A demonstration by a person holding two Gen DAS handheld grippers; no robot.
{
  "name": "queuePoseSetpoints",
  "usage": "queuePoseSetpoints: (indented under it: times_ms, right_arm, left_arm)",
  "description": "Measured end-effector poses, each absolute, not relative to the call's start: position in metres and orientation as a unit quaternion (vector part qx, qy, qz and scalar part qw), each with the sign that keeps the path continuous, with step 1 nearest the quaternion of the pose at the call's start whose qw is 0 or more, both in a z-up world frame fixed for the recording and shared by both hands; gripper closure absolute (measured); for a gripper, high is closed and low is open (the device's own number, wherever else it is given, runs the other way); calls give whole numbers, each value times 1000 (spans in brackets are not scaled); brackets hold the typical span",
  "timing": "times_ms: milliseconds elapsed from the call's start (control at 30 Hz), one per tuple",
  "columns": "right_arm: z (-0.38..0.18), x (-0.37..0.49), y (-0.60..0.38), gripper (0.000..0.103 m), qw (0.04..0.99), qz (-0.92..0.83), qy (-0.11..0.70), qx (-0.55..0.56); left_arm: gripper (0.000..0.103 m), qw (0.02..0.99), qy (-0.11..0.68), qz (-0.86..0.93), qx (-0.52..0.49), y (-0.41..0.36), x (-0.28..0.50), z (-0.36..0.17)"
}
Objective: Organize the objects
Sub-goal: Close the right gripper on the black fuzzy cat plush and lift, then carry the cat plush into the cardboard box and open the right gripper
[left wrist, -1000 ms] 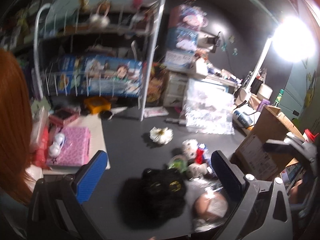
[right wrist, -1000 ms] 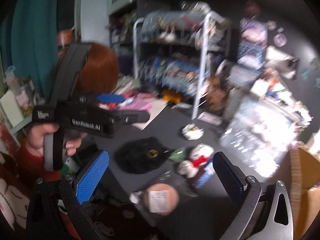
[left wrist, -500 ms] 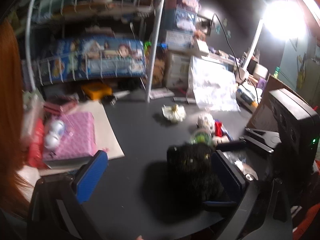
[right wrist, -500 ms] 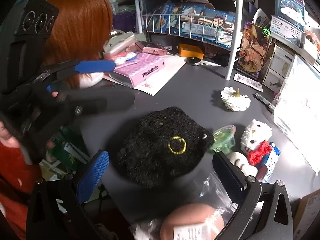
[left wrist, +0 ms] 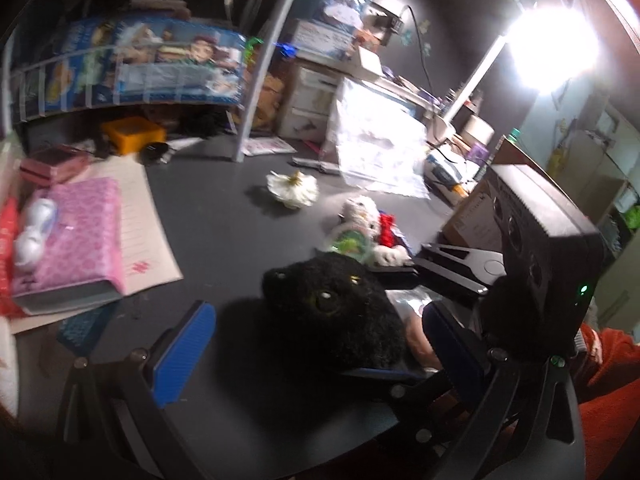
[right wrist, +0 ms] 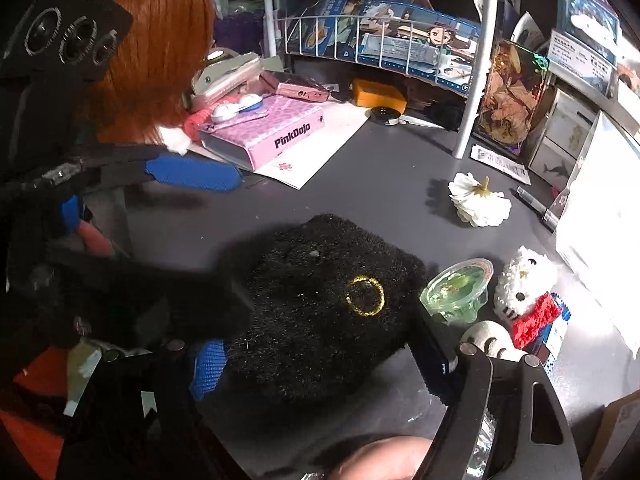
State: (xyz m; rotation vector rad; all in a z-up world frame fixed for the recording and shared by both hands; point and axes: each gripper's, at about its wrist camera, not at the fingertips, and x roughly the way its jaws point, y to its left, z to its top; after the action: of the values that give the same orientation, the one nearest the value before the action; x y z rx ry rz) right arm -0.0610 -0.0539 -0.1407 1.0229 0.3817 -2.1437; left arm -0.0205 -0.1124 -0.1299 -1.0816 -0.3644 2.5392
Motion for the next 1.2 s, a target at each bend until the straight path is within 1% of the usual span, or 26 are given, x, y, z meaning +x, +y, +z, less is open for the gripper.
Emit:
queuePoseSetpoints:
  times_ms: [133,267,333,500,600,767,900,1033,1200]
  right_arm:
    - [-128,-52,-51,28,370,-837,149,376]
    - [-100,-39,-46,28,388,-844,146,342]
    - [-81,-31,-40,28,395,-848,145,322]
    - [-32,-13,-16,28,394,-865,140,278]
    - [-9,-4,7,28,375,-879,142,257]
    - [27,3,67,28,320,-907,138,237]
    - [45,-8,122,28,281,-920,120,245]
    - [52,-22,176,28,245,-926,96,270]
    - [45,-40,220,27,219,-918,68,323]
  left_arm:
    - [1,193,-128,891,-391,-105,-23,-127]
    - [1,211,-134,894,-373,-100,-17,-102]
    - [2,212,-124,900,-361,-95,-13,-85]
    - [27,231,-103,910,-328,-70,-6,-37]
    - [32,249,-84,915,-306,-44,-8,-7]
    - [33,291,-49,912,-285,21,-30,33]
    - [33,323,-32,900,-291,73,-60,53]
    - [33,344,-18,883,-320,122,-96,59]
    - [33,355,-11,857,-374,167,-135,49]
